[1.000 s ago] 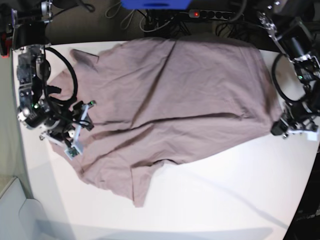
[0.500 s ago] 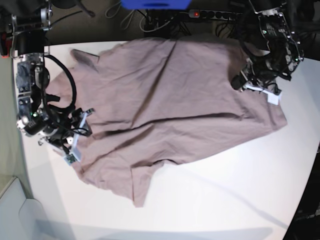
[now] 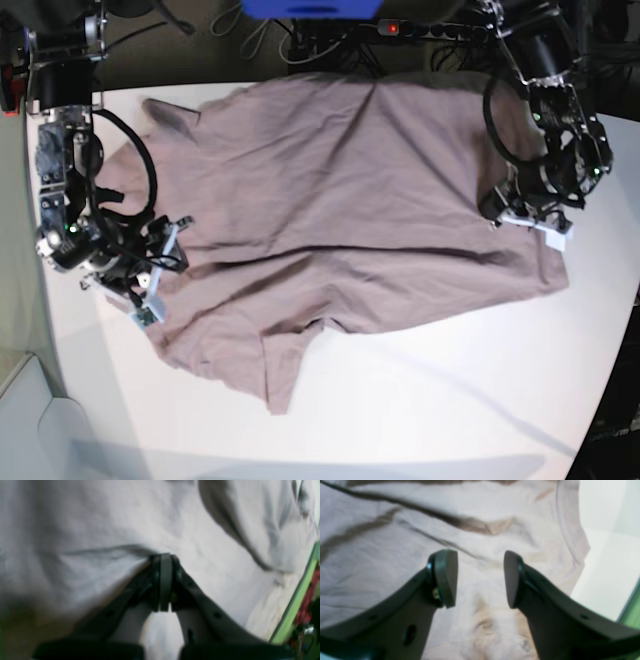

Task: Layout the t-shirt on the table in an organized manner, then fold the t-shirt properly
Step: 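Drag the pinched fabric with the left gripper outward, flattening the shirt, then pull the shirt hem with the right gripper away from the left gripper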

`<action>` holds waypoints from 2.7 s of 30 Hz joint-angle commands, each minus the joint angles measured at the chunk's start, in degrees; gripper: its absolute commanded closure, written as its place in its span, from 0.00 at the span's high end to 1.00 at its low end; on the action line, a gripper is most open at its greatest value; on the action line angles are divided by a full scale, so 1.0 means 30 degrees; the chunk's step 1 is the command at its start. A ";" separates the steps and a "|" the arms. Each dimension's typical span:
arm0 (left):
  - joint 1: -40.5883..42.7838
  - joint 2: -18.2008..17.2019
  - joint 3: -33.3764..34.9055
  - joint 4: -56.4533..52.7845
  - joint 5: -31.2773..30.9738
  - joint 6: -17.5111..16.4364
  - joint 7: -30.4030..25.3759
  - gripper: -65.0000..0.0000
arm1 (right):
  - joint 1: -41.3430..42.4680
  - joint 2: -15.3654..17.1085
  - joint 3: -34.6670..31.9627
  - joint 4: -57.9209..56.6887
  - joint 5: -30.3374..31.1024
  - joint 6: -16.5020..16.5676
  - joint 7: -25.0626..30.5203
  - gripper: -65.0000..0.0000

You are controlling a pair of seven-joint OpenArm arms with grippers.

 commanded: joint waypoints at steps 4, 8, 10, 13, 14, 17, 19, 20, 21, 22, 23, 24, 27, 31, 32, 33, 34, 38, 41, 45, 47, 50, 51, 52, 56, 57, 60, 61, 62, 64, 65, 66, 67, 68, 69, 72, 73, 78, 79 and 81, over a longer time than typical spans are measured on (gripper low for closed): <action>-0.1256 -0.1325 0.0096 -0.3485 0.3306 0.0888 -0.1677 0.00 | 0.0324 0.0334 0.0121 0.0273 0.0161 0.0102 0.0298 0.47; -0.3512 -0.2586 0.0595 -0.6680 0.3306 0.0888 -0.3113 0.00 | 0.0266 0.0364 0.0121 0.0243 0.0131 0.0102 0.0269 0.47; -0.4538 -0.3172 0.1327 -0.7793 0.3247 0.0888 -0.3758 0.00 | 0.0266 0.0364 0.0121 -0.0020 0.0131 0.0102 0.0239 0.47; -0.5680 -0.3494 0.1767 -0.8203 0.3159 0.0888 -0.3787 0.00 | 0.0266 0.0364 0.0121 -0.0606 0.0131 0.0102 0.0269 0.47; -0.5827 -0.3494 0.1767 -0.7998 0.3159 0.0888 -0.3670 0.00 | 0.0295 0.0364 0.0121 -0.0753 0.0131 0.0102 0.0298 0.47; -0.6003 -0.3406 0.1708 -0.6328 0.2719 0.0888 -0.2351 0.00 | 0.0412 0.0364 0.0092 -0.0929 0.0131 0.0102 0.0327 0.47; -0.5827 -0.3347 0.1708 -0.4628 0.1459 0.0888 -0.1560 0.00 | 0.0559 0.0364 0.0092 -0.0929 0.0131 0.0102 0.0357 0.47; -0.5417 -0.3347 0.1708 -0.3866 0.0785 0.0888 -0.1150 0.00 | 0.0852 0.0364 0.0092 -0.0929 0.0131 0.0102 0.0357 0.46; -0.5036 -0.3318 0.1708 -0.3017 -0.0006 0.0888 -0.0710 0.00 | 0.1086 0.0364 0.0092 -0.0929 0.0131 0.0102 0.0357 0.46; -0.4713 -0.3318 0.1708 -0.2167 -0.0768 0.0888 -0.0359 0.00 | 0.1291 0.0364 0.0092 -0.0958 0.0131 0.0102 0.0357 0.46; -0.4186 -0.3318 0.1708 -0.1317 -0.1618 0.0888 -0.0095 0.00 | 0.1496 0.0364 0.0092 -0.0958 0.0131 0.0102 0.0357 0.46; -0.3658 -0.3318 0.1708 -0.0467 -0.2467 0.0918 0.0169 0.00 | 0.1819 0.0305 0.0092 -0.1017 0.0131 0.0102 0.0386 0.46; -0.1783 -0.3318 0.1679 0.1877 -0.4694 0.1064 0.0550 0.00 | 0.2962 0.0159 0.0092 -0.2189 0.0131 0.0102 0.0386 0.36; 0.0942 -0.3113 0.1679 0.3870 -0.5867 0.1035 0.0521 0.00 | 0.5130 -0.0486 0.0092 -0.5676 0.0131 0.0102 0.1412 0.05; 0.1528 -0.2908 0.1679 0.4075 -0.5837 0.1005 0.0521 0.00 | 0.5570 -0.0574 0.0092 -0.6497 0.0131 0.0102 0.1734 0.00; 0.2056 -0.2703 0.1679 0.4222 -0.5837 0.0976 0.0521 0.00 | 0.5980 -0.0808 0.0062 -0.7376 0.0131 0.0102 0.2086 0.00; 0.2554 -0.2615 0.1679 0.4280 -0.5837 0.0947 0.0491 0.00 | 0.6419 -0.0955 0.0033 -0.8050 0.0131 0.0102 0.2408 0.00; 0.4136 -0.2175 0.1737 0.4309 -0.5837 0.0918 0.0403 0.00 | 0.8236 -0.1336 -0.1842 -1.0599 0.0161 0.0102 0.4049 0.00; 0.4840 -0.2117 0.1708 0.4309 -0.5837 0.0918 0.0315 0.00 | 0.9379 -0.2039 -0.3747 -1.2621 0.0161 0.0102 0.5924 0.00; 0.5045 -0.2205 0.1708 0.3987 -0.5749 0.0918 0.0081 0.00 | 1.0786 -0.2830 -0.6004 -1.5610 0.0131 0.0102 0.8122 0.00; 0.5045 -0.2263 0.1708 0.3635 -0.5105 0.0918 -0.0388 0.00 | 1.1167 -0.3299 -0.6619 -1.7163 0.0131 0.0102 0.8796 0.00; 0.4928 -0.2292 0.1708 0.3196 -0.3581 0.0918 -0.0857 0.00 | 1.1167 -0.3417 -0.7088 -1.7661 0.0131 0.0102 0.8913 0.00; 0.4898 -0.2292 0.1679 0.2932 -0.2995 0.0888 -0.1033 0.00 | 1.1020 -0.3358 -0.7264 -1.7661 0.0131 0.0102 0.8855 0.00; 0.4840 -0.2410 0.1562 0.2668 -0.2585 0.0888 -0.1179 0.00 | 1.0786 -0.3153 -0.7352 -1.7632 0.0131 0.0102 0.8855 0.00; 0.4459 -0.3172 0.0360 0.1320 -0.1940 0.0859 -0.1150 0.00 | 1.0493 -0.1922 -0.7264 -1.7603 0.0161 0.0102 0.8679 0.00; 0.4459 -0.3465 -0.0021 0.1086 -0.1969 0.0859 -0.1150 0.00 | 1.0493 -0.1629 -0.7264 -1.7603 0.0161 0.0102 0.8562 0.00; 0.4488 -0.4139 -0.0783 0.0969 -0.1969 0.0859 -0.1121 0.00 | 1.0463 -0.0838 -0.7234 -1.7603 0.0278 0.0102 0.8532 0.00; 0.4488 -0.4402 -0.0929 0.0969 -0.1969 0.0859 -0.1121 0.00 | 1.0463 -0.0691 -0.7234 -1.7603 0.0278 0.0102 0.8532 0.00; 0.4429 -0.4666 -0.1017 0.0939 -0.1969 0.0859 -0.1121 0.00 | 1.0463 -0.0603 -0.7234 -1.7603 0.0278 0.0102 0.8532 0.00; 0.4400 -0.4988 -0.1017 0.1027 -0.1969 0.0859 -0.1121 0.00 | 1.0229 -0.0545 -0.7234 -1.7603 0.0278 0.0102 0.8386 0.00; 0.4400 -0.5106 -0.1047 0.1027 -0.1998 0.0859 -0.1091 0.00 | 1.0170 -0.0545 -0.7234 -1.7603 0.0278 0.0102 0.8298 0.00; 0.4371 -0.5223 -0.1164 0.1027 -0.1998 0.0859 -0.0915 0.00 | 1.0141 -0.0603 -0.7234 -1.7603 0.0278 0.0102 0.8269 0.00; 0.4224 -0.5311 -0.1427 0.1027 -0.1998 0.0859 -0.0622 0.00 | 1.0112 -0.0603 -0.7234 -1.7603 0.0278 0.0102 0.8269 0.00; 0.3990 -0.5311 -0.1691 0.1057 -0.1998 0.0859 -0.0271 0.00 | 1.0112 -0.0662 -0.7234 -1.7603 0.0278 0.0102 0.8269 0.00; 0.3814 -0.5340 -0.2043 0.1057 -0.1998 0.0859 0.0081 0.00 | 1.0112 -0.0838 -0.7234 -1.7603 0.0278 0.0102 0.8269 0.00; 0.3638 -0.5369 -0.2922 0.1057 -0.1998 0.0859 0.0726 0.00 | 1.0170 -0.1219 -0.7234 -1.7603 0.0278 0.0102 0.8269 0.00; 0.3609 -0.5369 -0.3068 0.1086 -0.1998 0.0859 0.0872 0.00 | 1.0258 -0.1453 -0.7234 -1.7574 0.0278 0.0131 0.8269 0.00; 0.3755 -0.5194 -0.3156 0.2668 -0.1998 0.0859 0.1048 0.00 | 1.0522 -0.2244 -0.7234 -1.5786 0.0249 0.0131 0.8269 0.00; 0.3785 -0.5135 -0.3127 0.2991 -0.1998 0.0859 0.1048 0.00 | 1.0376 -0.2244 -0.7264 -1.4907 0.0219 0.0131 0.8239 0.00; 0.3785 -0.4871 -0.3127 0.3372 -0.1998 0.0859 0.1048 0.00 | 1.0229 -0.2332 -0.7352 -1.3442 0.0190 0.0131 0.8064 0.00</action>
